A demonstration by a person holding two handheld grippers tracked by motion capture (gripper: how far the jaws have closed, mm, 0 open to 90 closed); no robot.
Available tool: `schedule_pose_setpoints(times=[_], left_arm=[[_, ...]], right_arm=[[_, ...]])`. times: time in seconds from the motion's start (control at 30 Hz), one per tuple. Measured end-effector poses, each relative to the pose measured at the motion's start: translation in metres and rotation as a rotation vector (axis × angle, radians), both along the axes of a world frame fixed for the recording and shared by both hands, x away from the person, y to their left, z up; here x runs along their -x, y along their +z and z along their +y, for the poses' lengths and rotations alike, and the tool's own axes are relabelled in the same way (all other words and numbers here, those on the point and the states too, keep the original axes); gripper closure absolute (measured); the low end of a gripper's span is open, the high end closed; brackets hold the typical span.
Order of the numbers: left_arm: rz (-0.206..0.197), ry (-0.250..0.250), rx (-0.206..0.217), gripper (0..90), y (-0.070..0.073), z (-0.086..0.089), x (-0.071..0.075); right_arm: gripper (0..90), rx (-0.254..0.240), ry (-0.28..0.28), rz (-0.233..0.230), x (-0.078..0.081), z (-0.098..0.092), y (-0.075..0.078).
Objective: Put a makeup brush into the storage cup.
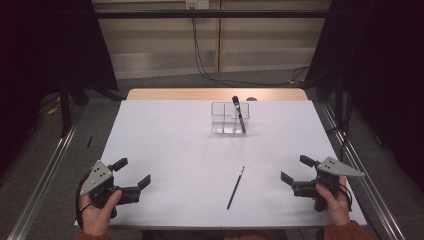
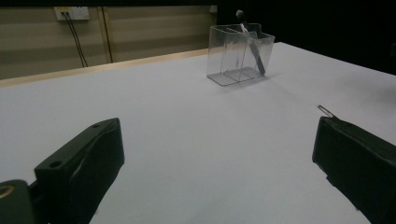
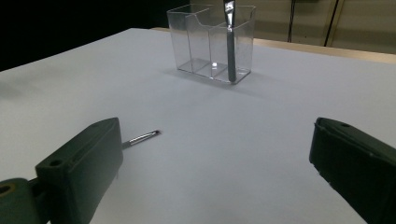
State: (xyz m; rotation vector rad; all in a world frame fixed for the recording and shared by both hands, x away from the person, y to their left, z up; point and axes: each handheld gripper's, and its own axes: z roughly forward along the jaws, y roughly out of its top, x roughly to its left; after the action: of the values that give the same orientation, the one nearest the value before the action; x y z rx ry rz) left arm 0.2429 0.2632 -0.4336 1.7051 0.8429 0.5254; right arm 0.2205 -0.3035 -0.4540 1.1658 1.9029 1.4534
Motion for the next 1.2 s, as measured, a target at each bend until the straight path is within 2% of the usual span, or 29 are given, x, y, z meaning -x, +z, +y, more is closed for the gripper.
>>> schedule_pose_setpoints(times=[0.47,0.77,0.93,1.2], left_arm=[[-0.005,0.002,-0.011,2.1,0.001,0.000,0.001],[-0.004,0.006,-0.013,2.1,0.001,0.000,0.001],[-0.004,0.001,-0.009,2.1,0.001,0.000,0.001],[-0.003,-0.001,-0.009,2.1,0.001,0.000,0.001]], right_arm=[[1.1,0.011,0.033,-0.032,-0.011,0.010,0.006],[1.0,0.012,0.081,-0.047,-0.016,0.022,0.012],[1.8,0.010,0.085,-0.036,-0.029,0.030,0.014],[1.1,0.022,0.122,-0.062,-0.047,0.046,0.026]])
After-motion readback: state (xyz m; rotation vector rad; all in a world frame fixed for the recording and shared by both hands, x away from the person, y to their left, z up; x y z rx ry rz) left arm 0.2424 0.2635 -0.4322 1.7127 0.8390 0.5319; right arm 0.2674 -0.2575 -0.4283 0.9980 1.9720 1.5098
